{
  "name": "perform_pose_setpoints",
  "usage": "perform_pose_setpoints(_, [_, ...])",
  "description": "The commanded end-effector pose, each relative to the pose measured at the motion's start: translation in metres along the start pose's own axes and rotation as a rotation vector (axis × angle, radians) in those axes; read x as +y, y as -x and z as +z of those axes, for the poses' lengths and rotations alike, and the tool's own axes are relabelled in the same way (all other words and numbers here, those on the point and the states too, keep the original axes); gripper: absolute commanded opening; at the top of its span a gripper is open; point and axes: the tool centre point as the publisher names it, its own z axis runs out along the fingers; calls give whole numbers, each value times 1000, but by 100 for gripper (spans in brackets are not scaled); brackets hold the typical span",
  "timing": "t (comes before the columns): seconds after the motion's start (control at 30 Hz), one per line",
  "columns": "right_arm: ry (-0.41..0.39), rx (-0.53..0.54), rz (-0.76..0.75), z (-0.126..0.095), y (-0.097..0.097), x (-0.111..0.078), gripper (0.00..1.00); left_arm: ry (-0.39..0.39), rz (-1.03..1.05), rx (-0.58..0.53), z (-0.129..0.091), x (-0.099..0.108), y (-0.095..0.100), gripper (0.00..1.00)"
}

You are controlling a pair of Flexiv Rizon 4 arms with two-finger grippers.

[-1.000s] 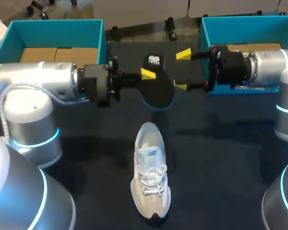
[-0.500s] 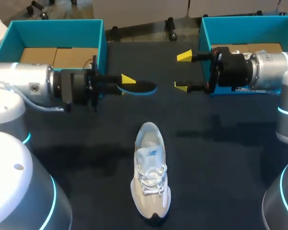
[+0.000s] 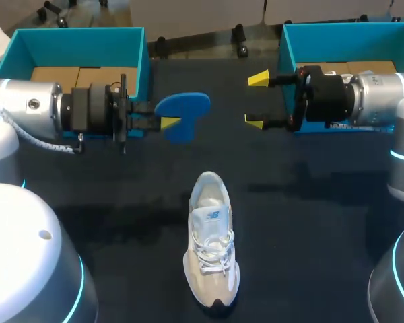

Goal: Take the shoe out of the shoebox, open the shoe tongue, remove and reinsert the insole, then place the shoe into the shoebox

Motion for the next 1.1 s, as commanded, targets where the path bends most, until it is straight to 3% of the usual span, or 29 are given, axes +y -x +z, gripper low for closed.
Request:
perform_pose_setpoints(0.03, [1,-2,0,1,0,-1,100,56,-379,140,6,-1,17,0])
perform_pose_setpoints(0.27, [1,-2,0,1,0,-1,100,152,-878,307,3,-3,37,0])
perform_pose_setpoints(0.5, [1,-2,0,1,0,-1,100,216,-1239,431,4,8,40,0])
perform_pose_setpoints(0.7, [1,-2,0,1,0,-1,100,150,-1496,479,0,23,33,0])
perform_pose_setpoints(0.97, [1,-2,0,1,0,-1,100,-33,-1783,501,9,30,32,0])
perform_pose_setpoints(1.1, [1,-2,0,1,0,-1,100,-89,-1888,443,19,34,34,0])
